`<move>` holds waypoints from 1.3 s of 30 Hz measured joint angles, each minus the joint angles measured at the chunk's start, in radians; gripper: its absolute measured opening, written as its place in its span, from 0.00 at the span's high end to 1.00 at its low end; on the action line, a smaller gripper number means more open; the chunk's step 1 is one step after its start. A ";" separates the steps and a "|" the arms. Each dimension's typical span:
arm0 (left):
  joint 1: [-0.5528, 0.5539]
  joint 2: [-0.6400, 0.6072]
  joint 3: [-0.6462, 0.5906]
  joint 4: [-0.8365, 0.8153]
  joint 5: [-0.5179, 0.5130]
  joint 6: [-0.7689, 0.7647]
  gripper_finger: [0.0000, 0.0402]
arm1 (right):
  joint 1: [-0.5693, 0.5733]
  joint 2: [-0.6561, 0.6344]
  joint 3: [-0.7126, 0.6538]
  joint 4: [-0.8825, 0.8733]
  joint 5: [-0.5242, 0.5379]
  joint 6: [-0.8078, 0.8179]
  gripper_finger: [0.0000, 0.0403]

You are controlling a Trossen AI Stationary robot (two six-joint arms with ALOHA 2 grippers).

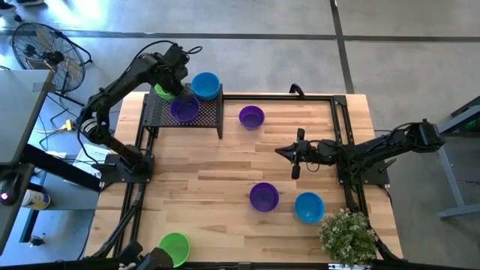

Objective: Pick & Place Mini bowls
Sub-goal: Stack the green bowl on top of the green bowl on the shelf, then stack the violet bowl on top of the violet bowl on the shelf

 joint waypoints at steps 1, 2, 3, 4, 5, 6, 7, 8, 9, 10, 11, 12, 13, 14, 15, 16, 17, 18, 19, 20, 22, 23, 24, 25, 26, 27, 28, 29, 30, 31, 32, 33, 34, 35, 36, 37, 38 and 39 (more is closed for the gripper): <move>-0.001 0.000 0.002 -0.005 0.005 -0.001 0.81 | 0.000 0.000 0.000 0.000 0.000 0.000 1.00; -0.004 0.000 0.003 -0.011 0.010 -0.002 0.79 | 0.000 0.000 0.000 0.000 0.000 0.000 1.00; -0.011 0.000 0.003 -0.014 0.009 -0.002 0.77 | 0.000 0.000 0.000 0.000 0.000 0.000 1.00; -0.017 0.000 0.003 -0.017 0.001 -0.002 0.75 | 0.000 0.000 0.000 0.000 0.000 0.000 1.00; -0.025 0.000 0.003 -0.019 -0.012 -0.002 0.73 | 0.000 0.000 0.000 0.000 0.000 0.000 1.00; -0.034 0.000 0.003 -0.025 -0.028 -0.002 0.72 | 0.000 0.000 0.000 0.000 0.000 0.000 1.00; -0.044 0.000 0.003 -0.032 -0.039 -0.002 0.70 | 0.000 0.000 0.000 0.000 0.000 0.000 1.00; -0.052 0.000 0.003 -0.038 -0.048 -0.002 0.69 | 0.000 0.000 0.000 0.000 0.000 0.000 1.00; -0.058 0.000 0.003 -0.043 -0.053 -0.002 0.68 | 0.000 0.000 0.000 0.000 0.000 0.000 1.00; -0.062 -0.003 0.003 -0.052 -0.055 -0.002 0.68 | 0.000 0.000 0.000 0.000 0.000 0.000 1.00; -0.066 -0.008 0.003 -0.063 -0.056 -0.002 0.68 | 0.000 0.000 0.000 0.000 0.000 0.000 1.00; -0.068 -0.014 0.003 -0.069 -0.056 -0.002 0.69 | 0.000 0.000 0.000 0.000 0.000 0.000 1.00; -0.068 -0.018 0.004 -0.076 -0.051 -0.002 0.70 | 0.000 0.000 0.000 0.000 0.000 0.000 1.00; -0.068 -0.021 0.005 -0.086 -0.046 -0.005 0.71 | 0.000 0.000 0.000 0.000 0.000 0.000 1.00; -0.067 -0.021 0.005 -0.095 -0.044 -0.010 0.73 | 0.000 0.000 0.000 0.000 0.000 0.000 1.00; -0.067 -0.021 0.005 -0.103 -0.045 -0.015 0.75 | 0.000 0.000 0.000 0.000 0.000 0.000 1.00; -0.067 -0.021 0.005 -0.111 -0.049 -0.018 0.77 | 0.000 0.000 0.000 0.000 0.000 0.000 1.00; -0.067 -0.021 0.005 -0.120 -0.055 -0.021 0.79 | 0.000 0.000 0.000 0.000 0.000 0.000 1.00; -0.066 -0.021 0.005 -0.125 -0.060 -0.022 0.82 | 0.000 0.000 0.000 0.000 0.000 0.000 1.00; -0.066 -0.021 0.005 -0.126 -0.062 -0.021 0.85 | 0.000 0.000 0.000 0.000 0.000 0.000 1.00; -0.066 -0.021 0.005 -0.123 -0.064 -0.019 0.92 | 0.000 0.000 0.000 0.001 0.000 0.000 1.00; -0.066 -0.021 0.005 -0.121 -0.064 -0.014 0.95 | 0.000 0.000 0.000 0.000 0.000 0.000 1.00; -0.066 -0.021 0.005 -0.119 -0.065 -0.007 0.97 | 0.000 0.000 0.000 0.000 0.000 0.000 1.00; -0.066 -0.021 0.004 -0.115 -0.064 0.003 0.99 | 0.000 0.000 0.000 0.000 0.000 0.000 1.00; -0.068 -0.021 0.004 -0.107 -0.064 0.006 0.99 | 0.000 0.000 0.000 0.000 0.000 0.000 1.00; -0.075 -0.021 0.004 -0.092 -0.064 0.006 0.99 | 0.000 0.000 0.000 0.000 0.000 0.000 1.00; -0.084 -0.022 0.004 -0.075 -0.067 0.006 0.99 | 0.000 0.000 0.000 0.000 0.000 0.000 1.00; -0.092 -0.027 0.004 -0.057 -0.070 0.007 0.99 | 0.000 0.000 0.000 0.000 0.000 0.000 1.00; -0.099 -0.035 0.003 -0.041 -0.072 0.007 0.99 | 0.000 0.000 0.000 0.000 0.000 0.000 1.00; -0.108 -0.046 0.003 -0.024 -0.074 0.008 0.99 | 0.000 0.000 0.000 0.000 0.000 0.000 1.00; -0.119 -0.059 0.003 -0.005 -0.075 0.008 1.00 | 0.000 0.000 0.000 0.000 0.000 0.000 1.00; -0.133 -0.071 0.003 0.015 -0.076 0.006 1.00 | 0.000 0.000 0.000 0.000 0.000 0.000 1.00; -0.147 -0.083 0.003 0.036 -0.077 0.001 1.00 | 0.000 0.000 0.000 0.000 0.000 -0.001 1.00; -0.164 -0.097 0.002 0.059 -0.078 -0.004 1.00 | 0.000 0.000 0.000 0.000 0.000 -0.002 1.00; -0.185 -0.115 0.000 0.084 -0.078 -0.012 1.00 | 0.000 0.000 0.000 -0.001 0.000 -0.004 1.00; -0.210 -0.133 -0.001 0.111 -0.078 -0.026 1.00 | 0.000 0.000 0.000 -0.002 0.000 -0.006 1.00; -0.241 -0.151 -0.005 0.140 -0.078 -0.042 1.00 | 0.000 0.000 0.000 -0.004 0.000 -0.008 1.00; -0.272 -0.171 -0.016 0.174 -0.078 -0.056 1.00 | 0.000 0.000 0.000 -0.004 0.000 -0.011 1.00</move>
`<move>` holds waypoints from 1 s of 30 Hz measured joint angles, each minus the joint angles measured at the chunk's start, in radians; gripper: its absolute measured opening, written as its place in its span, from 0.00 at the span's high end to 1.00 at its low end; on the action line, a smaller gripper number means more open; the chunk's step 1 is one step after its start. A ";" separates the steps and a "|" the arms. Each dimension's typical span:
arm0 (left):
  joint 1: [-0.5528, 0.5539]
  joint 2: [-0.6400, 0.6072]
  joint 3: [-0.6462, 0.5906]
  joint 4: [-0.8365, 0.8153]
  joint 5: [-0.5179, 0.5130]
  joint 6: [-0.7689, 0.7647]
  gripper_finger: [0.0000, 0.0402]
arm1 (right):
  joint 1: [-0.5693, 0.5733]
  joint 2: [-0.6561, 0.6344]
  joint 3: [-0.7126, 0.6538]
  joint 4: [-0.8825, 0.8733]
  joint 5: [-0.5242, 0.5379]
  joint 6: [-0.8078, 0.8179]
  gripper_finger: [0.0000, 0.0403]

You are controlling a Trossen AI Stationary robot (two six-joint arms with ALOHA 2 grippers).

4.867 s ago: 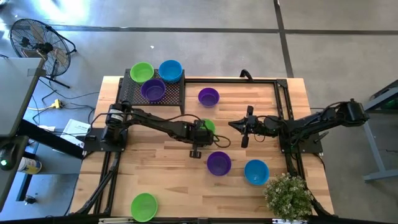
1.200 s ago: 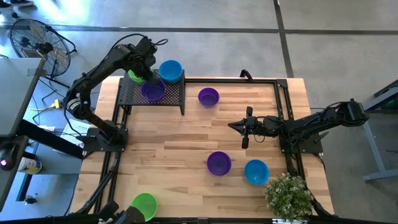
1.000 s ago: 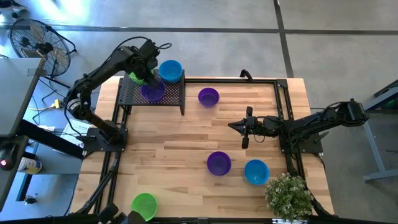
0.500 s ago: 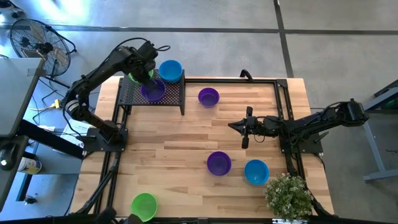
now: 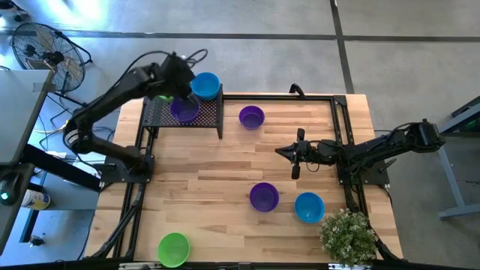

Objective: Pick & Place Mini bowls
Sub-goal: Stack the violet bowl on top of the violet bowl on the shelf

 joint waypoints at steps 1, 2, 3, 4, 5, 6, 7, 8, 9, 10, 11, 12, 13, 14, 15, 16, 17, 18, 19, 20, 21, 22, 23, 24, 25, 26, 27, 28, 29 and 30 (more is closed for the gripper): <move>-0.034 -0.016 -0.015 0.034 0.000 -0.012 1.00 | 0.000 0.000 0.000 0.000 0.000 -0.003 1.00; -0.072 -0.031 -0.034 0.074 0.000 -0.017 1.00 | 0.000 0.000 0.000 0.000 0.000 -0.007 1.00; -0.114 -0.044 -0.057 0.117 0.000 -0.019 1.00 | 0.000 0.000 0.000 0.000 0.000 -0.008 1.00; -0.155 -0.052 -0.079 0.160 -0.001 -0.022 1.00 | 0.000 0.000 0.000 0.000 0.000 -0.008 1.00; -0.196 -0.056 -0.104 0.198 -0.001 -0.025 1.00 | 0.000 0.000 0.000 0.000 0.000 -0.008 1.00; -0.235 -0.057 -0.129 0.237 -0.005 -0.034 1.00 | 0.000 0.000 0.000 0.000 0.000 -0.008 1.00; -0.271 -0.057 -0.156 0.275 -0.013 -0.042 1.00 | 0.000 0.000 0.000 0.000 0.000 -0.008 1.00; -0.305 -0.057 -0.182 0.306 -0.021 -0.048 1.00 | 0.000 0.000 0.000 0.000 0.000 -0.008 1.00; -0.335 -0.057 -0.210 0.346 -0.030 -0.050 1.00 | 0.000 0.000 0.000 0.000 -0.001 -0.007 1.00; -0.366 -0.058 -0.238 0.397 -0.034 -0.053 1.00 | 0.000 0.000 0.000 0.000 -0.002 -0.007 1.00; -0.397 -0.058 -0.269 0.451 -0.036 -0.058 1.00 | 0.000 0.000 0.000 0.000 -0.003 -0.007 1.00; -0.424 -0.058 -0.303 0.504 -0.035 -0.060 1.00 | 0.000 0.000 0.000 0.000 -0.003 -0.006 1.00; -0.451 -0.058 -0.337 0.553 -0.028 -0.064 1.00 | 0.000 0.000 0.000 0.000 -0.003 -0.006 1.00; -0.477 -0.057 -0.369 0.605 -0.017 -0.068 1.00 | 0.000 0.000 0.000 0.000 -0.003 -0.006 1.00; -0.502 -0.057 -0.398 0.656 0.003 -0.074 1.00 | 0.000 0.000 0.000 0.000 -0.003 -0.006 1.00; -0.524 -0.056 -0.423 0.709 0.021 -0.084 1.00 | 0.000 0.000 0.000 0.000 -0.003 -0.006 1.00; -0.546 -0.049 -0.445 0.754 0.031 -0.096 1.00 | 0.000 0.000 0.000 0.000 -0.003 -0.005 1.00; -0.566 -0.035 -0.461 0.792 0.034 -0.113 1.00 | 0.000 0.000 0.000 0.000 -0.003 -0.005 1.00; -0.584 -0.024 -0.475 0.811 0.036 -0.133 1.00 | 0.000 0.000 0.000 0.000 -0.003 -0.005 1.00; -0.602 -0.016 -0.485 0.805 0.038 -0.149 1.00 | 0.000 0.000 0.000 0.000 -0.003 -0.004 1.00; -0.618 -0.007 -0.488 0.806 0.037 -0.162 1.00 | 0.000 0.000 0.000 0.000 -0.003 -0.004 1.00; -0.636 0.006 -0.487 0.830 0.031 -0.173 1.00 | 0.000 0.000 0.000 0.000 -0.003 -0.004 1.00; -0.652 0.019 -0.484 0.839 0.024 -0.182 1.00 | 0.000 0.000 0.000 -0.001 -0.003 -0.004 1.00; -0.667 0.034 -0.484 0.838 0.009 -0.191 1.00 | 0.000 0.000 0.000 -0.001 -0.003 -0.004 1.00; -0.679 0.051 -0.486 0.839 -0.014 -0.199 1.00 | 0.000 0.000 0.000 0.000 -0.003 -0.004 1.00; -0.689 0.070 -0.486 0.850 -0.031 -0.207 1.00 | 0.000 0.000 0.000 -0.001 -0.003 -0.004 1.00; -0.694 0.090 -0.486 0.871 -0.040 -0.217 1.00 | 0.000 0.000 0.000 0.000 -0.003 -0.004 1.00; -0.690 0.110 -0.477 0.879 -0.045 -0.229 1.00 | 0.000 0.000 0.000 0.002 -0.003 -0.004 1.00; -0.681 0.132 -0.456 0.875 -0.042 -0.243 1.00 | 0.000 0.000 0.000 0.003 -0.003 -0.004 1.00; -0.665 0.159 -0.429 0.871 -0.020 -0.249 1.00 | 0.000 0.000 0.000 0.003 -0.003 -0.004 1.00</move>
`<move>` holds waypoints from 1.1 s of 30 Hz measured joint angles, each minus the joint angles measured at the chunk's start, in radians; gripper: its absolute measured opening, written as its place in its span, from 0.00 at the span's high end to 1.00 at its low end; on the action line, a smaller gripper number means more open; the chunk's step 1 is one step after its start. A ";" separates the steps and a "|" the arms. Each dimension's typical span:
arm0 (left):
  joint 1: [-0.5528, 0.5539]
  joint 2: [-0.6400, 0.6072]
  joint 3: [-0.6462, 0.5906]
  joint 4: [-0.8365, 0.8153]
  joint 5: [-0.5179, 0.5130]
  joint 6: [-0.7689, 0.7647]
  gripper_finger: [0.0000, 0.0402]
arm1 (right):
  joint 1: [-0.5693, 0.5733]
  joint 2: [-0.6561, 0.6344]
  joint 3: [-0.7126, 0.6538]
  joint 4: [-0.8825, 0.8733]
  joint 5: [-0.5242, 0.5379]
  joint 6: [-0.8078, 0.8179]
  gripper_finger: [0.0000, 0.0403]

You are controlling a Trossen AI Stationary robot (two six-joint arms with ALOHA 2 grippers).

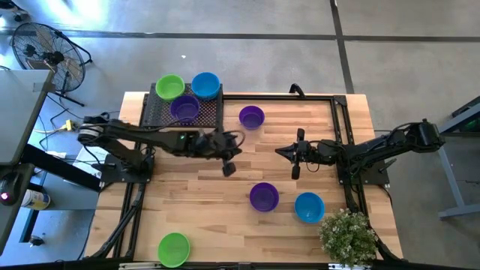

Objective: Pick & Place Mini bowls
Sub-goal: Stack the violet bowl on top of the violet bowl on the shelf

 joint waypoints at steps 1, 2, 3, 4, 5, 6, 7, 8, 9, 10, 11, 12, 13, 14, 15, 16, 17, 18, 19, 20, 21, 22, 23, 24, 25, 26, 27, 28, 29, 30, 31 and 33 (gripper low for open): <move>0.016 0.025 0.025 -0.014 0.024 -0.001 1.00 | 0.000 0.000 0.000 0.001 0.000 0.000 1.00; 0.031 0.054 0.055 -0.031 0.039 0.001 1.00 | 0.000 0.000 0.000 0.003 0.000 0.000 1.00; 0.047 0.085 0.090 -0.043 0.048 0.011 1.00 | 0.000 0.000 0.000 0.004 -0.001 0.000 1.00; 0.064 0.109 0.125 -0.071 0.049 0.029 1.00 | 0.000 0.000 0.000 0.004 -0.005 0.000 1.00; 0.084 0.130 0.161 -0.106 0.051 0.051 1.00 | 0.000 0.000 0.000 0.004 -0.008 0.002 1.00; 0.103 0.150 0.201 -0.137 0.057 0.075 1.00 | 0.000 0.000 0.000 0.004 -0.008 0.009 1.00; 0.124 0.170 0.243 -0.161 0.071 0.096 1.00 | 0.000 0.000 0.000 0.003 -0.008 0.014 1.00; 0.149 0.194 0.284 -0.193 0.080 0.113 1.00 | 0.000 0.000 0.000 0.004 -0.008 0.015 1.00; 0.174 0.218 0.325 -0.238 0.088 0.127 1.00 | 0.000 0.000 0.000 0.004 -0.009 0.015 1.00; 0.196 0.243 0.363 -0.281 0.102 0.133 1.00 | 0.000 0.000 0.000 0.003 -0.012 0.015 1.00; 0.219 0.271 0.403 -0.319 0.113 0.136 1.00 | 0.000 0.000 0.000 0.003 -0.012 0.015 1.00; 0.241 0.298 0.441 -0.353 0.133 0.140 1.00 | 0.000 0.000 0.000 0.004 -0.013 0.015 1.00; 0.261 0.322 0.477 -0.385 0.158 0.139 1.00 | 0.000 0.000 0.000 0.004 -0.015 0.015 1.00; 0.278 0.348 0.513 -0.412 0.175 0.138 1.00 | 0.000 0.000 0.000 0.003 -0.015 0.015 1.00; 0.294 0.370 0.542 -0.431 0.191 0.134 1.00 | 0.000 0.000 0.000 0.004 -0.016 0.015 1.00; 0.306 0.388 0.565 -0.461 0.206 0.131 0.99 | 0.000 0.000 0.000 0.003 -0.016 0.015 1.00; 0.315 0.410 0.584 -0.491 0.212 0.131 0.99 | 0.000 0.000 0.000 0.004 -0.017 0.015 1.00; 0.319 0.432 0.603 -0.494 0.218 0.132 0.98 | 0.000 0.000 0.000 0.004 -0.019 0.015 1.00; 0.320 0.451 0.614 -0.485 0.220 0.137 0.96 | 0.000 0.000 0.000 0.002 -0.019 0.015 1.00; 0.319 0.465 0.617 -0.491 0.219 0.149 0.95 | 0.000 0.000 0.000 0.001 -0.020 0.015 1.00; 0.317 0.480 0.622 -0.500 0.220 0.167 0.93 | 0.000 0.000 0.000 0.001 -0.020 0.015 1.00; 0.314 0.496 0.630 -0.496 0.223 0.184 0.91 | 0.000 0.000 0.000 -0.001 -0.020 0.015 1.00; 0.314 0.509 0.633 -0.487 0.227 0.197 0.88 | 0.000 0.000 0.000 -0.004 -0.020 0.015 1.00; 0.313 0.516 0.634 -0.494 0.234 0.212 0.86 | 0.000 0.000 0.000 -0.004 -0.020 0.015 1.00; 0.314 0.521 0.634 -0.499 0.238 0.228 0.84 | 0.000 0.000 0.000 -0.003 -0.020 0.015 1.00; 0.314 0.529 0.635 -0.490 0.238 0.244 0.81 | 0.000 0.000 0.000 -0.004 -0.020 0.015 1.00; 0.315 0.539 0.638 -0.481 0.238 0.259 0.79 | 0.000 0.000 0.000 -0.003 -0.020 0.015 1.00; 0.316 0.548 0.638 -0.484 0.237 0.268 0.77 | 0.000 0.000 0.000 -0.003 -0.020 0.015 1.00; 0.320 0.558 0.637 -0.493 0.234 0.279 0.76 | 0.000 0.000 0.000 -0.003 -0.020 0.015 1.00; 0.325 0.567 0.637 -0.490 0.233 0.292 0.75 | 0.000 0.000 0.000 -0.003 -0.020 0.015 1.00; 0.329 0.573 0.637 -0.483 0.233 0.301 0.74 | 0.000 0.000 0.000 -0.003 -0.020 0.015 1.00; 0.332 0.582 0.637 -0.470 0.231 0.323 0.73 | 0.000 0.000 0.000 -0.003 -0.022 0.015 1.00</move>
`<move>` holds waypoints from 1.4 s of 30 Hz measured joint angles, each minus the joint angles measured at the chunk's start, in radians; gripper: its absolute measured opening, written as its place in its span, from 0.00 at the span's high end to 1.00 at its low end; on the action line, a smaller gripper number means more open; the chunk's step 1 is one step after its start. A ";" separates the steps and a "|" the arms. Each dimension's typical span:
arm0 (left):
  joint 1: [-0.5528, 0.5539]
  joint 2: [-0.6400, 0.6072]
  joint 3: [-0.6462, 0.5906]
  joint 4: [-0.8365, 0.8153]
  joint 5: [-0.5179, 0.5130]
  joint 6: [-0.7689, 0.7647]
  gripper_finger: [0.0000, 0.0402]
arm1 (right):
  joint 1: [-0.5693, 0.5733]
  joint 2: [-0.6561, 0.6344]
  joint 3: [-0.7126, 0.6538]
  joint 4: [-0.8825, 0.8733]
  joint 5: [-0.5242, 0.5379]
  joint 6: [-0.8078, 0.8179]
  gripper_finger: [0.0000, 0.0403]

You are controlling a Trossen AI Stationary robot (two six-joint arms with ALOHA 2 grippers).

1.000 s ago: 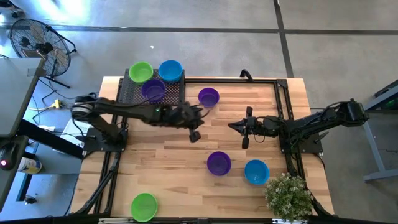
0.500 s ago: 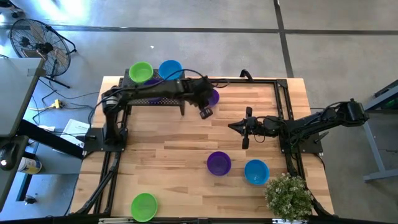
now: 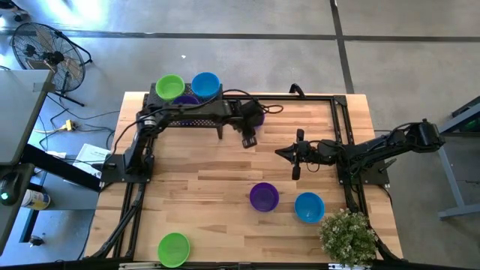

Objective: Pick & Place Mini bowls
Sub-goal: Stack the violet bowl on top of the violet bowl on the shelf

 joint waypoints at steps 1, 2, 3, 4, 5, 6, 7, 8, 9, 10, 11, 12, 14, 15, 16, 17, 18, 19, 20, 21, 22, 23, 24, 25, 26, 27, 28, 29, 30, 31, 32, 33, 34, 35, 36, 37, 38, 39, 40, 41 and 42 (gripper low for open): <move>0.005 0.004 0.000 0.011 -0.008 0.014 0.72 | 0.000 0.000 0.000 0.000 -0.002 0.000 1.00; 0.004 0.007 0.000 0.019 -0.017 0.026 0.72 | 0.000 0.000 0.000 0.000 -0.002 0.000 1.00; 0.004 0.008 0.000 0.024 -0.024 0.038 0.72 | 0.000 0.000 0.000 0.000 -0.002 0.000 1.00; 0.004 0.008 -0.001 0.030 -0.028 0.050 0.72 | 0.000 0.000 0.000 0.000 -0.002 0.000 1.00; 0.004 0.008 -0.001 0.040 -0.039 0.061 0.72 | 0.000 0.000 0.000 0.000 -0.002 0.000 1.00; 0.004 0.008 -0.001 0.045 -0.053 0.070 0.72 | 0.000 0.000 0.000 0.000 -0.002 0.000 1.00; 0.004 0.008 -0.001 0.042 -0.065 0.076 0.72 | 0.000 0.000 0.000 0.000 -0.002 0.000 1.00; 0.005 0.008 -0.001 0.040 -0.073 0.082 0.72 | 0.000 0.000 0.000 0.000 -0.002 0.000 1.00; 0.009 0.008 -0.001 0.040 -0.075 0.092 0.72 | 0.000 0.000 0.000 0.000 -0.002 0.000 1.00; 0.010 0.008 -0.001 0.040 -0.070 0.096 0.72 | 0.000 0.000 0.000 0.000 -0.002 0.000 1.00; 0.010 0.008 -0.001 0.041 -0.058 0.097 0.72 | 0.000 0.000 0.000 0.000 -0.005 0.000 1.00; 0.012 0.012 -0.001 0.043 -0.052 0.098 0.72 | 0.000 0.000 0.000 0.000 -0.006 0.000 1.00; 0.012 0.039 0.001 0.071 -0.067 0.100 0.72 | 0.000 0.000 0.000 0.000 -0.011 0.000 1.00; 0.014 0.050 -0.001 0.068 -0.072 0.103 0.72 | 0.000 0.000 0.000 0.001 -0.012 0.000 1.00; 0.020 0.054 -0.005 0.050 -0.071 0.104 0.72 | 0.000 0.000 0.000 0.001 -0.012 0.000 1.00; 0.023 0.059 -0.005 0.043 -0.065 0.104 0.72 | 0.000 0.000 0.000 0.003 -0.012 0.000 1.00; 0.023 0.071 -0.001 0.068 -0.066 0.103 0.72 | 0.000 0.000 0.000 0.004 -0.013 0.000 1.00; 0.024 0.082 0.003 0.085 -0.075 0.099 0.72 | 0.000 0.000 0.000 0.006 -0.016 0.000 1.00; 0.027 0.089 0.001 0.073 -0.092 0.096 0.72 | 0.000 0.000 0.000 0.008 -0.022 0.000 1.00; 0.030 0.092 -0.004 0.049 -0.114 0.092 0.72 | 0.000 0.000 0.000 0.010 -0.027 0.000 1.00; 0.030 0.096 -0.005 0.043 -0.129 0.090 0.72 | 0.000 0.000 0.000 0.010 -0.028 0.000 1.00; 0.030 0.096 -0.005 0.058 -0.131 0.090 0.72 | 0.000 0.000 0.000 0.010 -0.029 0.000 1.00; 0.030 0.096 -0.002 0.067 -0.131 0.094 0.72 | 0.000 0.000 0.000 0.012 -0.029 0.000 1.00; 0.031 0.101 0.001 0.075 -0.132 0.095 0.72 | 0.000 0.000 0.000 0.014 -0.029 0.000 1.00; 0.030 0.104 0.002 0.078 -0.132 0.095 0.72 | 0.000 0.000 0.000 0.014 -0.029 0.000 1.00; 0.030 0.109 0.000 0.063 -0.132 0.096 0.72 | 0.000 0.000 0.000 0.013 -0.029 0.000 1.00; 0.030 0.112 -0.004 0.047 -0.132 0.097 0.72 | 0.000 0.000 0.000 0.015 -0.029 0.000 1.00; 0.031 0.113 -0.004 0.046 -0.136 0.098 0.72 | 0.000 0.000 0.000 0.016 -0.030 0.000 1.00; 0.031 0.113 -0.004 0.055 -0.149 0.104 0.72 | 0.000 0.000 0.000 0.015 -0.031 0.000 1.00; 0.030 0.116 -0.002 0.064 -0.165 0.110 0.72 | 0.000 0.000 0.000 0.015 -0.031 0.000 1.00; 0.029 0.121 0.001 0.074 -0.173 0.116 0.72 | 0.000 0.000 0.000 0.015 -0.033 0.000 1.00; 0.029 0.124 0.000 0.071 -0.177 0.119 0.72 | 0.000 0.000 0.000 0.015 -0.034 0.000 1.00; 0.029 0.127 -0.002 0.058 -0.177 0.120 0.72 | 0.000 0.000 0.000 0.016 -0.035 0.000 1.00; 0.029 0.129 -0.003 0.054 -0.176 0.121 0.73 | 0.000 0.000 0.000 0.016 -0.035 0.000 1.00; 0.029 0.129 -0.003 0.057 -0.176 0.124 0.73 | 0.000 0.000 0.000 0.015 -0.035 0.000 1.00; 0.029 0.128 -0.003 0.060 -0.176 0.127 0.74 | 0.000 0.000 0.000 0.015 -0.035 0.000 1.00; 0.029 0.127 -0.003 0.059 -0.176 0.130 0.76 | 0.000 0.000 0.000 0.017 -0.035 0.000 1.00; 0.029 0.126 -0.003 0.058 -0.176 0.132 0.78 | 0.000 0.000 0.000 0.017 -0.035 0.000 1.00; 0.029 0.126 -0.003 0.057 -0.176 0.135 0.80 | 0.000 0.000 0.000 0.017 -0.035 0.000 1.00; 0.029 0.126 -0.003 0.054 -0.176 0.141 0.82 | 0.000 0.000 0.000 0.017 -0.035 0.000 1.00; 0.029 0.126 -0.003 0.054 -0.176 0.149 0.85 | 0.000 0.000 0.000 0.017 -0.035 0.000 1.00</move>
